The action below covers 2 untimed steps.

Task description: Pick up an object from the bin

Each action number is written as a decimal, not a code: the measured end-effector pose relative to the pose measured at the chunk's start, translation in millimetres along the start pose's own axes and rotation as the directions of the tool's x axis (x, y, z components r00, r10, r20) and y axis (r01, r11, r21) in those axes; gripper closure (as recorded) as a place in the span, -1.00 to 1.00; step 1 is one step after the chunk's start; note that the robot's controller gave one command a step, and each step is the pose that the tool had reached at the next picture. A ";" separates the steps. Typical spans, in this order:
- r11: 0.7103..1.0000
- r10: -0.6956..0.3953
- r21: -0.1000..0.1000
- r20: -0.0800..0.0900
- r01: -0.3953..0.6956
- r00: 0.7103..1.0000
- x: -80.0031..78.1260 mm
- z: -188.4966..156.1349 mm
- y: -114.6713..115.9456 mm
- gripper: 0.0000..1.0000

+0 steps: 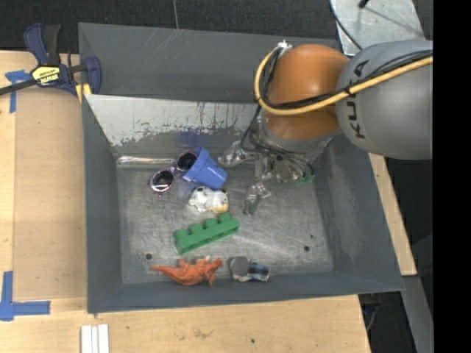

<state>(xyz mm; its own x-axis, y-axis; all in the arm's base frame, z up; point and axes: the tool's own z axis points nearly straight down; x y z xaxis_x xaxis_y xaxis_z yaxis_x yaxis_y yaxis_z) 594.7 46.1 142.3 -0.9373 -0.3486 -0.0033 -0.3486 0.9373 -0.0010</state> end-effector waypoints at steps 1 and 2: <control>1.000 -0.027 0.001 0.007 0.027 1.000 14.4 45.7 40.5 -1.00; 0.955 -0.296 0.012 0.023 0.296 0.955 11.8 62.7 68.4 1.00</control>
Offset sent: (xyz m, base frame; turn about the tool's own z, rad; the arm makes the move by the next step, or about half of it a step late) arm -0.0440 0.0605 -0.0723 -0.3041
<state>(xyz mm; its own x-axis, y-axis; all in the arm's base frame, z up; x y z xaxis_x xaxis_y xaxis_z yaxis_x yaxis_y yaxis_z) 560.0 106.1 79.5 -0.7919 -0.6101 -0.0256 -0.6100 0.7923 -0.0141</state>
